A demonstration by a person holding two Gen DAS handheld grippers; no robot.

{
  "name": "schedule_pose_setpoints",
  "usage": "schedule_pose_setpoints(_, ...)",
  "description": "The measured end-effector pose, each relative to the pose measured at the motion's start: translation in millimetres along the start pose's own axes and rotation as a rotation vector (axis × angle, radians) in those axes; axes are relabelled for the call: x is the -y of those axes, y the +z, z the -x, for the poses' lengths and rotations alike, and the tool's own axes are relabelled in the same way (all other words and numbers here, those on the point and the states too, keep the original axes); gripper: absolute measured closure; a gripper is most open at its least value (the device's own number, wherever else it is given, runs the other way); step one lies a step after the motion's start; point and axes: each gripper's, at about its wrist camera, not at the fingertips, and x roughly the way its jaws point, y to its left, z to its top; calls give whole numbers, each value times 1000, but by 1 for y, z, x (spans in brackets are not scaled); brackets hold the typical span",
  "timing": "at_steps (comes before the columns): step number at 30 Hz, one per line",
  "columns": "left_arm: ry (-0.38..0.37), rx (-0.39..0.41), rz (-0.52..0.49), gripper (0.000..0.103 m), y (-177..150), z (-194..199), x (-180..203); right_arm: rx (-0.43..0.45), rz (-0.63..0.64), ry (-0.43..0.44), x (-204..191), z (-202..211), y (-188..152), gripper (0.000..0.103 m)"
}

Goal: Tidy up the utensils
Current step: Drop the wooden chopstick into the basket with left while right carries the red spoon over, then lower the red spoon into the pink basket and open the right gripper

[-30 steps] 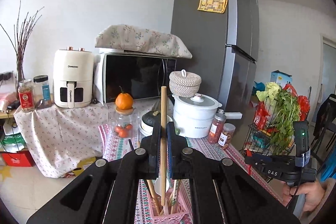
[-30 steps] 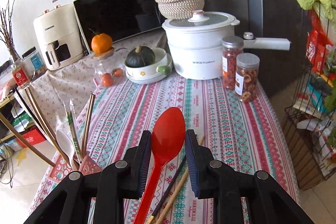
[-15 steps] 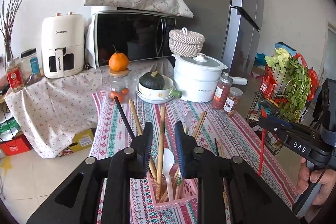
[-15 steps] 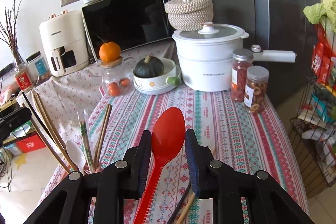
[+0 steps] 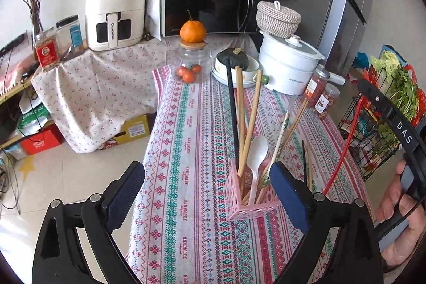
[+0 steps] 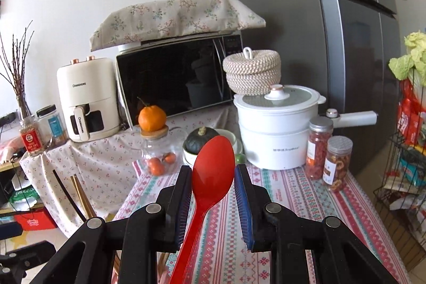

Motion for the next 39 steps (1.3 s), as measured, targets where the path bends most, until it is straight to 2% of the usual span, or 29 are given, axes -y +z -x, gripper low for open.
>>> schedule_pose_setpoints(5, 16, -87, 15, 6, -14, -15, -17, 61, 45, -28, -23, -3, -4, 74)
schedule_pose_setpoints(9, 18, -117, 22, 6, -18, -20, -25, 97, 110, -57, -42, -9, -13, 74)
schedule_pose_setpoints(13, 28, -121, 27, 6, -18, -20, -30, 88, 168, -65, -56, -20, -24, 74)
schedule_pose_setpoints(18, 31, -118, 36, 6, -16, -20, -33, 38, 175, -23, -59, -28, -32, 73)
schedule_pose_setpoints(20, 32, -116, 38, 6, -16, -19, -33, 16, 173, 6, -59, -29, -32, 67)
schedule_pose_setpoints(22, 34, -113, 41, 6, -15, -19, -34, 5, 164, 47, -56, -27, -31, 51)
schedule_pose_setpoints(26, 39, -108, 45, 6, -15, -17, -33, 1, 161, 59, -51, -19, -27, 41)
schedule_pose_setpoints(28, 44, -108, 49, 6, -15, -17, -32, 2, 155, 59, -46, -13, -25, 31)
schedule_pose_setpoints(37, 45, -57, 29, 3, -11, -3, -18, -41, 95, 18, -5, 7, -13, 4)
schedule_pose_setpoints(39, 43, -36, 14, 2, -10, 3, -11, -57, 80, 9, 7, 12, -11, 4)
